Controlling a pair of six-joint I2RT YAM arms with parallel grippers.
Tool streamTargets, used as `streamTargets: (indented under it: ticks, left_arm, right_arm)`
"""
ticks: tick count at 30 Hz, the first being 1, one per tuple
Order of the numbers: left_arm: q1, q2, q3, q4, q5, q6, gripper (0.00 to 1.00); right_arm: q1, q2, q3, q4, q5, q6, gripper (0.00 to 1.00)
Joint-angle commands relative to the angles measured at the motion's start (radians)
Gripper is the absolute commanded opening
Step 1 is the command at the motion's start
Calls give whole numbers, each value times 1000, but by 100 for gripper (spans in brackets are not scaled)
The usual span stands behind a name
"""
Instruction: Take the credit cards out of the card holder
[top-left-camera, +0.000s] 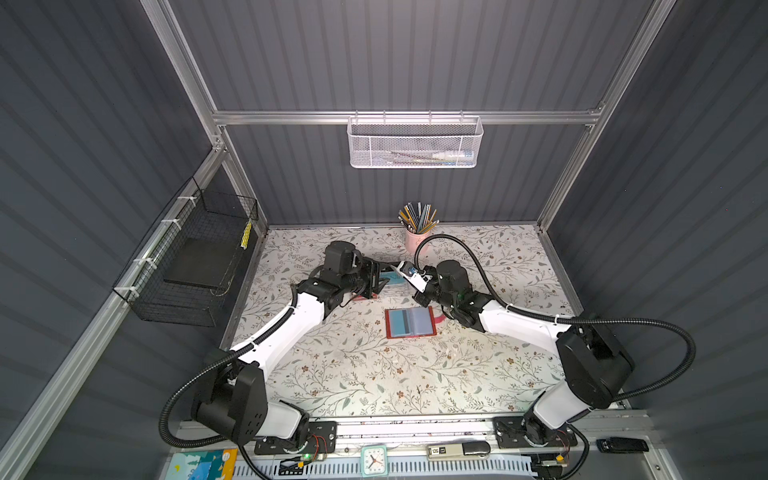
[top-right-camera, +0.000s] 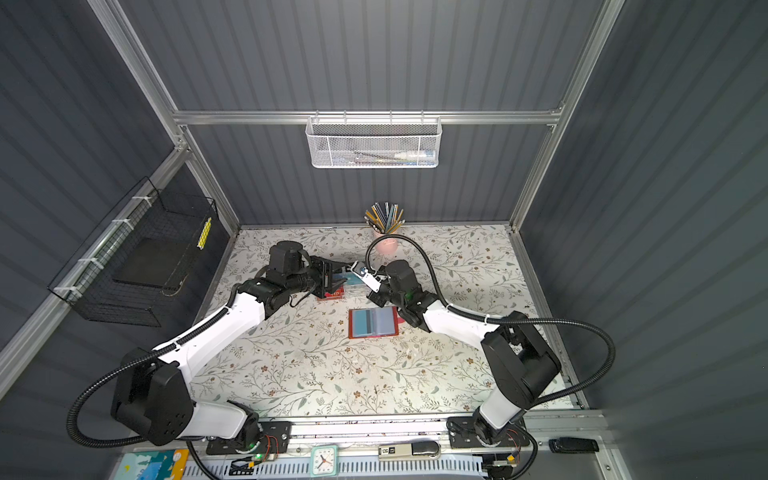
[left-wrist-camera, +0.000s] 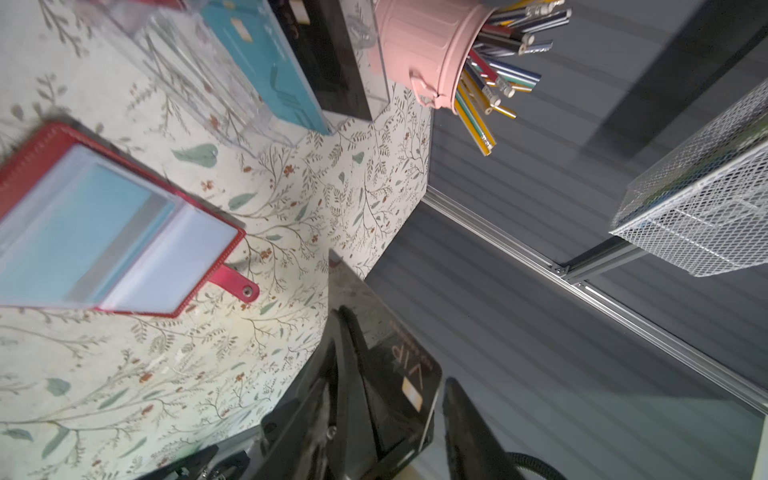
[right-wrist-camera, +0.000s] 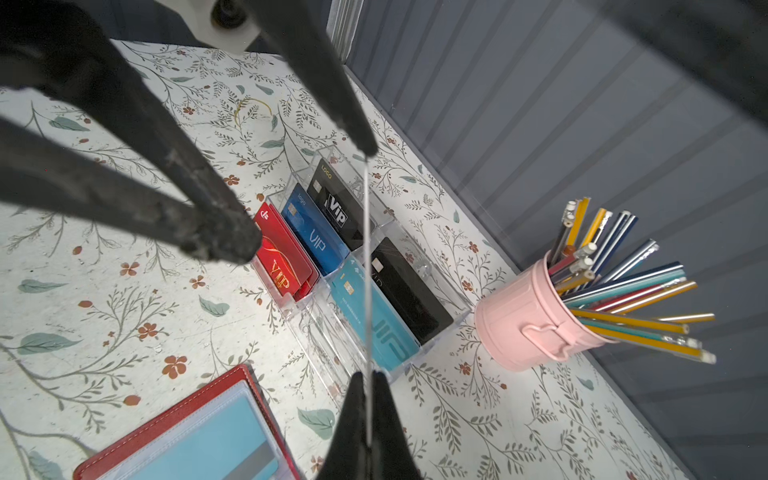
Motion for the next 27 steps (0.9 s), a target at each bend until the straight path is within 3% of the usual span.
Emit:
streamTargets:
  ticks: [1,4,6,7,16,23,27]
  left_arm:
    - [61,6,57,-67,35,63,58]
    - [124,-5,62,-85,43,103,72]
    - [157,-11,91,-143,35,165,94]
    - [168,-14,109,-180,28,205,100]
    - [187,-112,121,-346,-82,568,100]
    - [186,-349,-171,-178,-75,774,100]
    - [184,-420,-286,-166,-62,832,100]
  right_arm:
    - [-2,-28,23,-96,-27,20,0]
    - [-2,-31,75,-221,-42,27,0]
    - [-3,-31,114,-312,-46,32,0]
    - [-5,-29,135,-352,-44,35,0]
    - [-5,66,526,-888,51,25,0]
    - [-1,275,941,-1246,121,-55,0]
    - [1,371,1079,-1313,173,-146,0]
